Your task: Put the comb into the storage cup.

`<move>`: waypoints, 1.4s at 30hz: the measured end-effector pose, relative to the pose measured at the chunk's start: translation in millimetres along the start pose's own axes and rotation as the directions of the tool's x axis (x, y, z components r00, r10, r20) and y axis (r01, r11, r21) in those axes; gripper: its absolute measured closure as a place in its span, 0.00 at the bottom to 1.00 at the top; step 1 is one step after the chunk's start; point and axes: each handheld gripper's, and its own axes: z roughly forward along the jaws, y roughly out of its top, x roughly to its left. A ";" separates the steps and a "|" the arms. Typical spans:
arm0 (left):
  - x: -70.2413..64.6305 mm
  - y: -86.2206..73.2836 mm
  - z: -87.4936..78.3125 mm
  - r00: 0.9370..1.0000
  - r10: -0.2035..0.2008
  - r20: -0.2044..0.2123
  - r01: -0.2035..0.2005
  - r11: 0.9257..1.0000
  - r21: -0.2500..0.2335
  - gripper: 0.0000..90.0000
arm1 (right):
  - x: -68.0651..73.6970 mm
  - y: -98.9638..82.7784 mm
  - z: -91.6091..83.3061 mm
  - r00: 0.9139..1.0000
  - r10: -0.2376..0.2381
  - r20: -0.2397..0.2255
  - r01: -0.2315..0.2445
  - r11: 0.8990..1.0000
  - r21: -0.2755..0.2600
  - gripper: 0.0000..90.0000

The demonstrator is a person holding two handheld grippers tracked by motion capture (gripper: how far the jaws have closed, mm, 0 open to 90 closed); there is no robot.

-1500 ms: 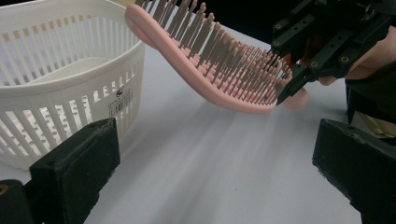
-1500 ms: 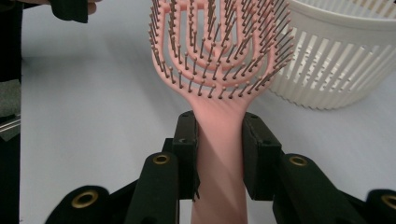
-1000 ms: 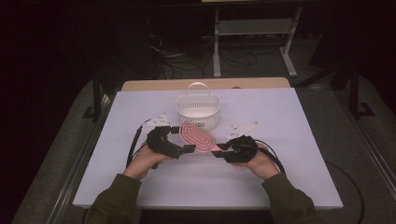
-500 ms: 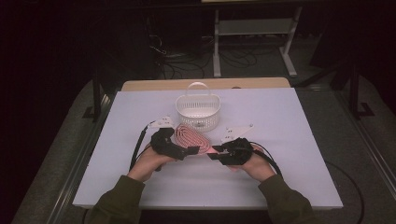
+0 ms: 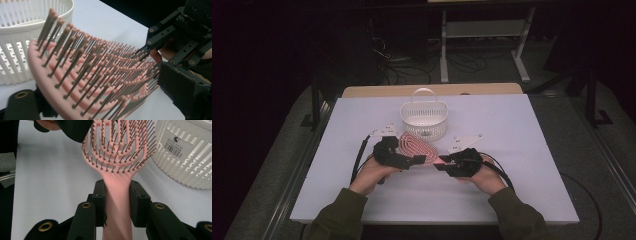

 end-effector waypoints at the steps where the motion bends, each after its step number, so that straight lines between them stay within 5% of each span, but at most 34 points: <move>1: 0.2 0.1 -0.2 1.000 -0.003 0.002 0.003 1.000 0.002 0.17 | 0.1 0.0 0.1 1.000 -0.003 0.001 0.003 1.000 -0.002 0.77; 14: 5.1 1.1 -4.9 0.997 -0.066 0.028 0.066 0.998 -0.001 0.32 | 3.1 0.2 1.9 1.000 -0.014 0.021 0.014 1.000 -0.002 0.77; 26: 7.3 1.6 -6.9 0.996 -0.080 0.050 0.081 0.997 -0.012 0.49 | 5.7 0.0 5.8 0.999 -0.027 0.046 0.027 1.000 0.010 0.77; 42: 6.0 3.7 -8.8 0.991 -0.100 0.090 0.104 0.994 -0.040 0.59 | 10.0 2.3 11.6 0.997 -0.047 0.065 0.046 0.999 0.023 0.77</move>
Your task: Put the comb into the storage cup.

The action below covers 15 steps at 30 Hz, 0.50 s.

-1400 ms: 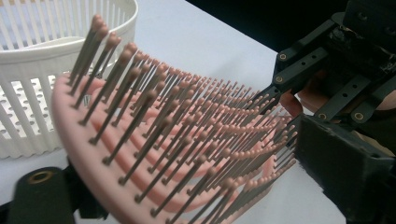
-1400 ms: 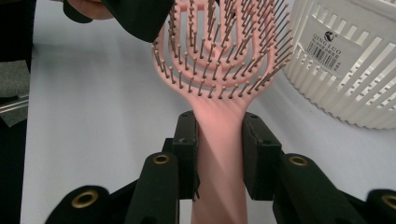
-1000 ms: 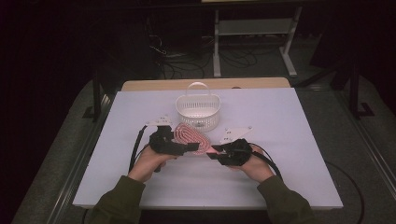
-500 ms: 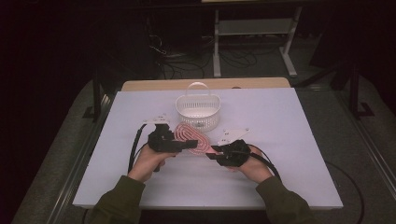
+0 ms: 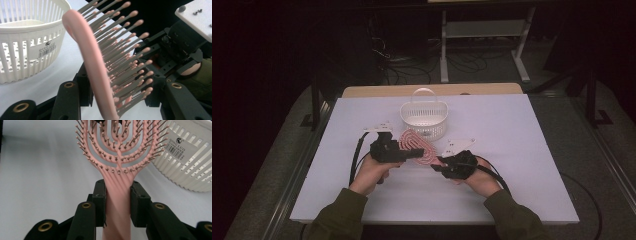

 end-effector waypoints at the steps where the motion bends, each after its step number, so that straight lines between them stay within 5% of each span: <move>1: -0.1 0.1 0.1 1.000 -0.003 0.004 0.003 1.000 -0.002 0.59 | 0.1 0.3 0.2 1.000 -0.002 0.001 0.002 1.000 -0.001 0.77; 5: -0.9 1.1 -0.9 1.000 -0.002 0.029 0.002 1.000 -0.017 0.68 | 0.3 1.2 0.9 1.000 0.006 0.012 -0.006 1.000 -0.003 0.77; 15: -2.4 2.1 -2.1 0.999 -0.006 0.037 0.007 0.999 -0.032 0.70 | 0.3 2.3 1.1 1.000 0.011 0.001 -0.011 1.000 -0.012 0.77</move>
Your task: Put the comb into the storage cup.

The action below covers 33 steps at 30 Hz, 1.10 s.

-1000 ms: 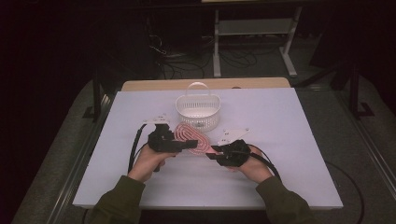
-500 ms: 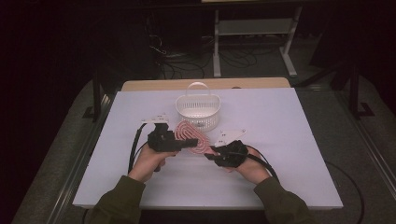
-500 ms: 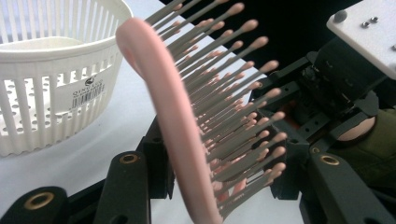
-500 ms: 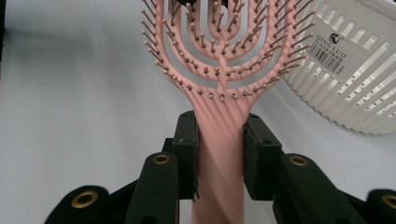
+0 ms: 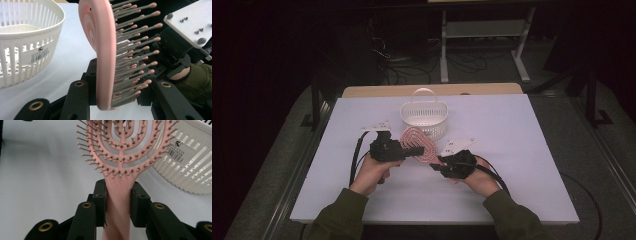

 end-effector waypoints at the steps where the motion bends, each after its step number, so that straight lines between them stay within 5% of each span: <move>1: 0.0 0.1 -0.1 1.000 -0.002 0.002 0.002 1.000 -0.001 0.70 | 0.1 0.1 0.1 1.000 0.001 -0.001 -0.001 1.000 0.000 0.77; 18: -2.0 0.6 -1.6 1.000 0.006 0.013 -0.006 1.000 -0.019 0.72 | -1.6 -0.1 0.9 0.999 0.035 -0.037 -0.035 0.999 -0.015 0.75; 33: 0.6 2.2 -9.9 1.000 -0.010 0.011 0.011 0.998 -0.058 0.73 | -7.2 -2.8 1.0 0.990 0.134 -0.046 -0.136 0.990 -0.040 0.36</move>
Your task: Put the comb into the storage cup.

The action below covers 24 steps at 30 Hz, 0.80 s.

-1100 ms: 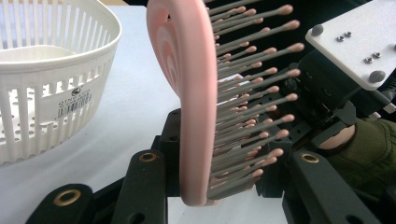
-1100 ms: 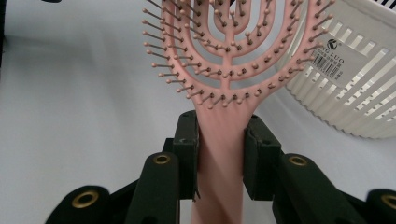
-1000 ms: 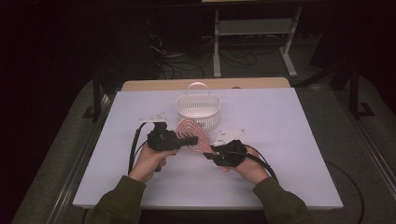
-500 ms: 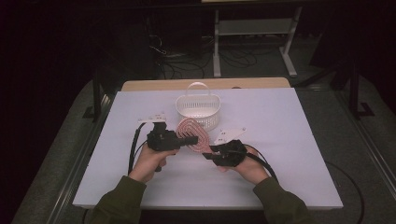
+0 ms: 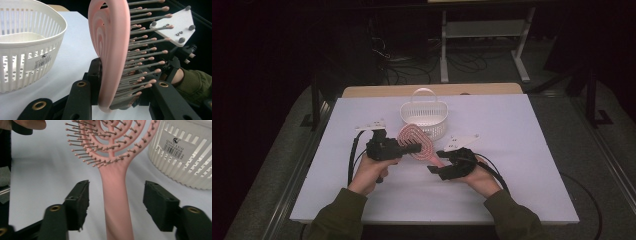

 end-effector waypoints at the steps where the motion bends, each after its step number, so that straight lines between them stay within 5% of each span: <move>1: 0.3 0.2 -0.5 1.000 -0.001 0.001 0.001 1.000 -0.003 0.73 | -0.5 -0.3 0.2 1.000 0.007 0.003 -0.007 1.000 0.000 0.34; 11: 2.6 2.5 -8.6 1.000 -0.016 0.001 0.016 0.999 -0.039 0.73 | -4.4 -1.0 -0.2 0.999 0.053 0.011 -0.054 0.998 0.017 0.16; 19: 5.8 4.6 -17.3 1.000 -0.027 -0.009 0.026 0.997 -0.066 0.73 | -4.4 -2.2 1.4 0.998 0.054 0.035 -0.055 0.998 0.035 0.00; 24: 7.0 5.5 -21.5 0.999 -0.029 -0.015 0.028 0.997 -0.077 0.73 | -3.1 -4.1 1.8 0.999 0.029 0.036 -0.030 0.998 0.051 0.00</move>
